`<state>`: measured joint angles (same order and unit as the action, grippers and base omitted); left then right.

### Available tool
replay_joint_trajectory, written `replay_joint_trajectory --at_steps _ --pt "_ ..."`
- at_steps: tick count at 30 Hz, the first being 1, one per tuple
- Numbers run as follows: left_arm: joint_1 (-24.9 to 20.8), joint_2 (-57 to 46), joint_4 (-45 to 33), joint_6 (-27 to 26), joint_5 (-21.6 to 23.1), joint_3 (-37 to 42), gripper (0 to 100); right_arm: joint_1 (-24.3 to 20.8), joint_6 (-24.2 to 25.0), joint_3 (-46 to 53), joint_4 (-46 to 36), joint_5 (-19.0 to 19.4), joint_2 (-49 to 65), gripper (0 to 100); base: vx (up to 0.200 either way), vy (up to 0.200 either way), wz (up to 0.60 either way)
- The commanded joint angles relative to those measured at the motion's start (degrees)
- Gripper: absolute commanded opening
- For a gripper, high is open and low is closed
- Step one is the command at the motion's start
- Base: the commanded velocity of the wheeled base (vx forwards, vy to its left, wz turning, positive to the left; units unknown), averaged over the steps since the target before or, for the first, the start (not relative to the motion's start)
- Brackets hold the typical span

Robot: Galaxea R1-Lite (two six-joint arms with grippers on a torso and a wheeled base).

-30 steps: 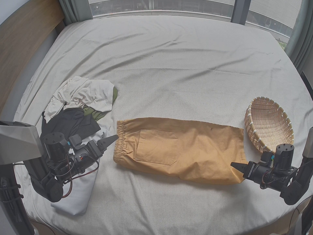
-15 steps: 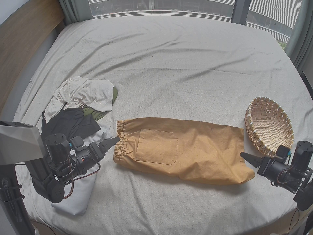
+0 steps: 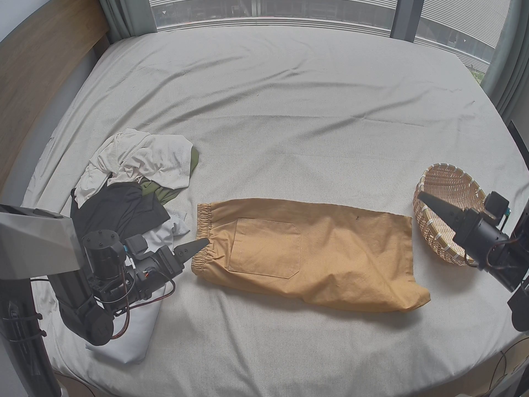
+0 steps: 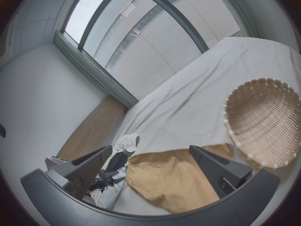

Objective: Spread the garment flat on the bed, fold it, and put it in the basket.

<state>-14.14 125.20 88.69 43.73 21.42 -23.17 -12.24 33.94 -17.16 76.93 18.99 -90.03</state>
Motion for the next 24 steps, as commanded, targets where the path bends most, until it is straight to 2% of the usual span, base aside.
replay_joint_trajectory --at_steps 1,5,10,16,21,24 --pt "-0.19 3.56 0.00 -0.84 -0.15 -0.47 100 -4.02 1.13 -7.97 -0.03 1.22 -6.39 100 0.000 0.000 0.00" --pt "-0.19 5.41 0.08 -1.19 -0.41 -0.82 100 -5.60 1.13 -8.68 0.67 1.31 -7.88 100 0.000 0.000 0.00" --pt "-0.27 7.96 0.17 -2.33 -1.91 -2.49 100 -5.25 1.13 -7.18 1.11 3.16 -7.53 100 0.000 0.000 0.00" --pt "-1.33 8.84 0.17 -2.16 -1.91 -2.75 100 -3.32 1.04 -8.85 1.11 4.30 -5.86 100 0.000 0.000 0.00" --pt "-2.73 7.96 0.26 -0.49 -1.91 -3.46 100 -0.77 1.13 -8.94 1.20 6.76 -5.69 100 0.000 0.000 0.00" --pt "-2.82 8.31 0.08 0.39 -2.08 -7.24 100 -0.42 1.13 -8.50 1.29 7.46 -5.69 100 0.000 0.000 0.00"
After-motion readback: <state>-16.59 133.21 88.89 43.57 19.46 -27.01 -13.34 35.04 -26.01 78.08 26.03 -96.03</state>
